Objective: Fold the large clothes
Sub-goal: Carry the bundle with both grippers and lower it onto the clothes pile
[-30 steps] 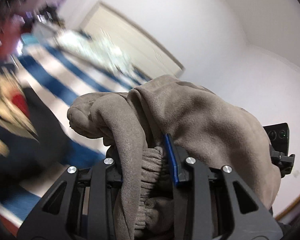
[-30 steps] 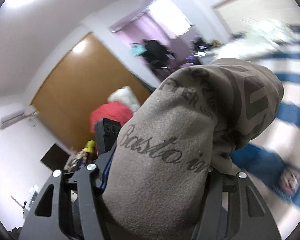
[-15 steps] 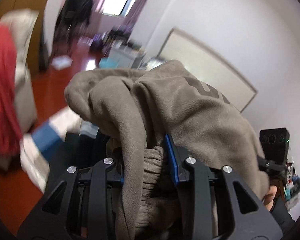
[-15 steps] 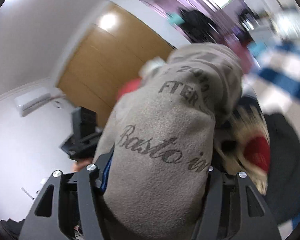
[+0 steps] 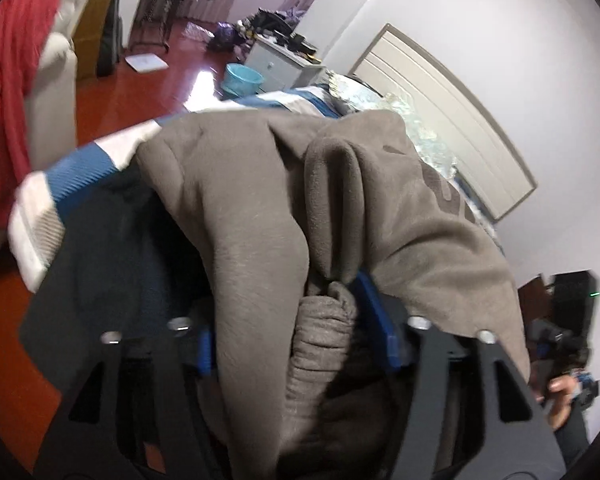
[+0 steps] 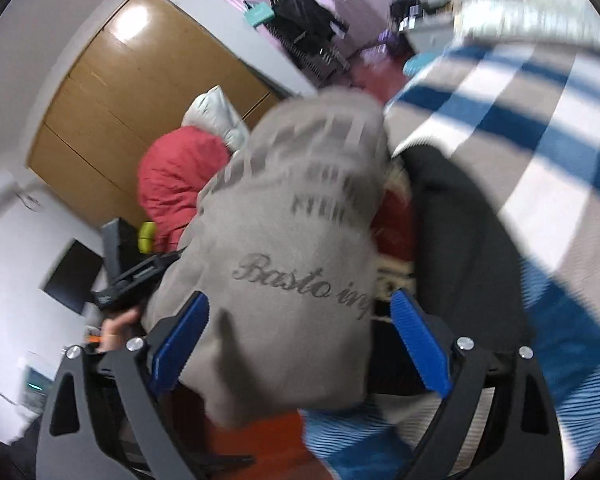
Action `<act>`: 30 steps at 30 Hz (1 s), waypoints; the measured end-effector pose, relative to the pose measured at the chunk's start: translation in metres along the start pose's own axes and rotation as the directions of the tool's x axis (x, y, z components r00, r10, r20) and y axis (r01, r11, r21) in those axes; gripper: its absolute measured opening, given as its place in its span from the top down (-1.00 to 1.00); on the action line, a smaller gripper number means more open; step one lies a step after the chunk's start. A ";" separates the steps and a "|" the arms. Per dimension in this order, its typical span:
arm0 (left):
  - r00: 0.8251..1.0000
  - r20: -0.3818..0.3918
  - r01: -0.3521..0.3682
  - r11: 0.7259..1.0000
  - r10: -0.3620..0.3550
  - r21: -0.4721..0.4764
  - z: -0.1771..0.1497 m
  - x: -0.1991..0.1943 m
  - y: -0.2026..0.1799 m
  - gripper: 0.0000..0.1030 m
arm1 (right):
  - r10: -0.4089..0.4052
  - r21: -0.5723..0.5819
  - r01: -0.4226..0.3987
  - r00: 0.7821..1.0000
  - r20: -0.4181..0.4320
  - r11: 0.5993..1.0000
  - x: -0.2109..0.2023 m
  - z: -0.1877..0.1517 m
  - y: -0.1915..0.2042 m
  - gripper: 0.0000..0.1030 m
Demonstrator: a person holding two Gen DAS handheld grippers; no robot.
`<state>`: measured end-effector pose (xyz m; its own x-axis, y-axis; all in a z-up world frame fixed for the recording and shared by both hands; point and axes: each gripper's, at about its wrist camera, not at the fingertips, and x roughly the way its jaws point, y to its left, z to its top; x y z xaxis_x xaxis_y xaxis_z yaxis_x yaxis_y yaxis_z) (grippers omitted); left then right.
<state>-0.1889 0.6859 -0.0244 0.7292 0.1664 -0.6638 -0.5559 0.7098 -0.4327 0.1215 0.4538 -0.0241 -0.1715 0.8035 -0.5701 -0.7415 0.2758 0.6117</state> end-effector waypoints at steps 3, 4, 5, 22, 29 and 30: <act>0.998 0.046 -0.044 0.998 0.042 0.048 -0.002 -0.023 -0.007 -0.37 | -0.067 -0.072 0.072 0.995 0.067 0.995 -0.027 0.000 0.024 -0.75; 0.996 0.061 -0.061 0.996 0.057 0.065 -0.005 -0.031 -0.013 -0.44 | -0.076 -0.093 0.084 0.994 0.081 0.992 -0.026 0.000 0.032 -0.72; 0.993 0.087 -0.085 0.992 0.077 0.088 -0.009 -0.042 -0.021 -0.51 | -0.088 -0.117 0.098 0.992 0.089 0.988 -0.030 -0.002 0.044 -0.65; 0.994 -0.074 -0.064 0.979 0.079 0.192 -0.058 0.017 -0.087 0.61 | -0.163 -0.016 0.164 0.961 -0.225 0.986 0.092 -0.023 0.058 1.00; 0.999 0.015 -0.042 0.979 0.040 0.199 -0.064 -0.025 -0.099 -0.03 | -0.039 0.037 0.044 0.990 -0.134 0.998 0.040 -0.028 0.069 0.37; 0.998 0.041 -0.054 0.978 0.046 0.203 -0.067 -0.035 -0.103 -0.18 | -0.040 0.033 0.044 0.994 -0.106 0.998 0.028 -0.031 0.074 0.05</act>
<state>-0.1839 0.5614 0.0021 0.7185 0.2272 -0.6573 -0.5016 0.8240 -0.2634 0.0418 0.4806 -0.0121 -0.2094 0.7315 -0.6489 -0.7262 0.3281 0.6042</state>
